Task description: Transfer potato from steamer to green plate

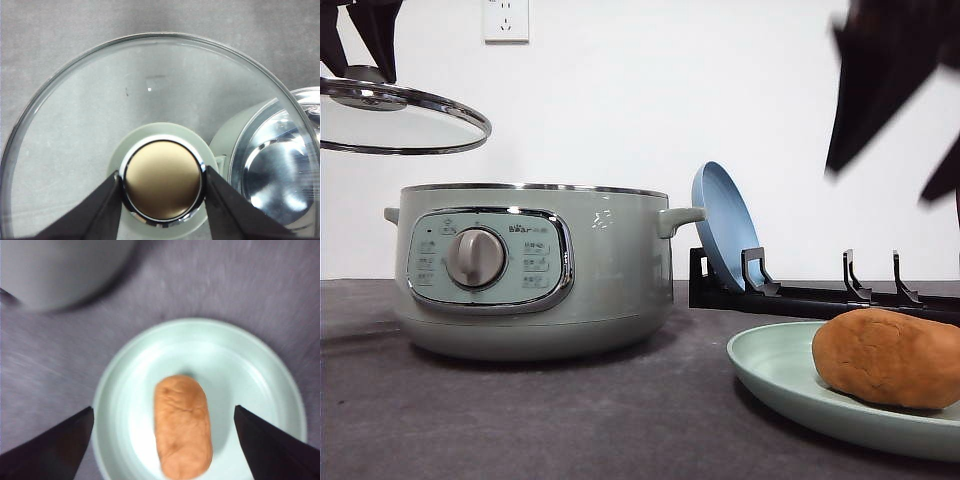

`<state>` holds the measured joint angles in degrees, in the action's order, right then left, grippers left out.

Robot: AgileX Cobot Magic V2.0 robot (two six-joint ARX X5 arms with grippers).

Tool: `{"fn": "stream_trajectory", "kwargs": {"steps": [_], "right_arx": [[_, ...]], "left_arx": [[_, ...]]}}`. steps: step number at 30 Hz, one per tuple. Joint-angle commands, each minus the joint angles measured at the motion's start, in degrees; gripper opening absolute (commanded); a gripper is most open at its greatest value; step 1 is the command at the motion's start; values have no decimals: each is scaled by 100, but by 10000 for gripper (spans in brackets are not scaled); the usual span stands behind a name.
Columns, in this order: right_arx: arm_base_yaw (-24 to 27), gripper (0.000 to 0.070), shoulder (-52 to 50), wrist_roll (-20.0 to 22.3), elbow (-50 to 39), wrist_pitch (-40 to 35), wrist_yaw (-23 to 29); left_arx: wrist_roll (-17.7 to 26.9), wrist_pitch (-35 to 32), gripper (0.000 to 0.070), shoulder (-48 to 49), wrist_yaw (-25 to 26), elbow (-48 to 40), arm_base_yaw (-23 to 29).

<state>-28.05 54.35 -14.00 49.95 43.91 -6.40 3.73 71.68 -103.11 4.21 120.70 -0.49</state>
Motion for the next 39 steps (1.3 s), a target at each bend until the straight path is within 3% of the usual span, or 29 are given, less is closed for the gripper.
{"fn": "stream_trajectory", "kwargs": {"steps": [1,4,13,23,39], "right_arx": [[-26,639,-243,-46,343,284,96],[-26,686,-705,-31,800,756,112],[-26,687,-1826,-66,1765,1743,107],[-26,686,-2791,-101,1854,1791,88],[-26,686,-2901,-101,1854,1787,89]], "left_arx": [[-22,-122,10,-2,26,260,4],[-35,-92,10,-2,26,260,4],[-140,-41,10,-2,26,260,-131],[-140,85,10,-2,26,260,-717],[-139,143,10,-2,24,255,-2306]]}}
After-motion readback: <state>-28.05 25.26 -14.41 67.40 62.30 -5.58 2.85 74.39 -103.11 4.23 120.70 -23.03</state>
